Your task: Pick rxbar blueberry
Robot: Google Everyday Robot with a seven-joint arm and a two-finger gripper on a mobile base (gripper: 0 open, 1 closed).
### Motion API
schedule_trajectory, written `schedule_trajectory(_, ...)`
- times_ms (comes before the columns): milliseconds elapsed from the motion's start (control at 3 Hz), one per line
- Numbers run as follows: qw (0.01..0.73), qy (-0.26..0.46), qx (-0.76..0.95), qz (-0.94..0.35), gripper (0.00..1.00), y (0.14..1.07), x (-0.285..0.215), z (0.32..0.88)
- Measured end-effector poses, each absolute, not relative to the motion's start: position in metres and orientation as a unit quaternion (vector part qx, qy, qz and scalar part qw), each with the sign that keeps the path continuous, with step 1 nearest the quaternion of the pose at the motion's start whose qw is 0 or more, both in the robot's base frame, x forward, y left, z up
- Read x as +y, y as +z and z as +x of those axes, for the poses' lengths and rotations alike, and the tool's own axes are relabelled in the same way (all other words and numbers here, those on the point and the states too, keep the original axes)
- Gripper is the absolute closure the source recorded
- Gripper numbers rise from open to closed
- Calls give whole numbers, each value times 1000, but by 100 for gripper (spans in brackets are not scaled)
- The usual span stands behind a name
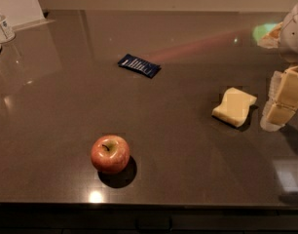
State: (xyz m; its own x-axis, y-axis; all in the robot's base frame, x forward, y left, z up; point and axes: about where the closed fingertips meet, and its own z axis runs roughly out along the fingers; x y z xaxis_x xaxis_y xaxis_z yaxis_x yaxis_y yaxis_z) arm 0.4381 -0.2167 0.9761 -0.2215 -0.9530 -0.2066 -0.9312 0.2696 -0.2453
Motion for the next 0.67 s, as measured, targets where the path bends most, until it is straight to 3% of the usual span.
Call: schedule_trajectory(667, 166, -26, 779, -605, 0, 974, -206, 458)
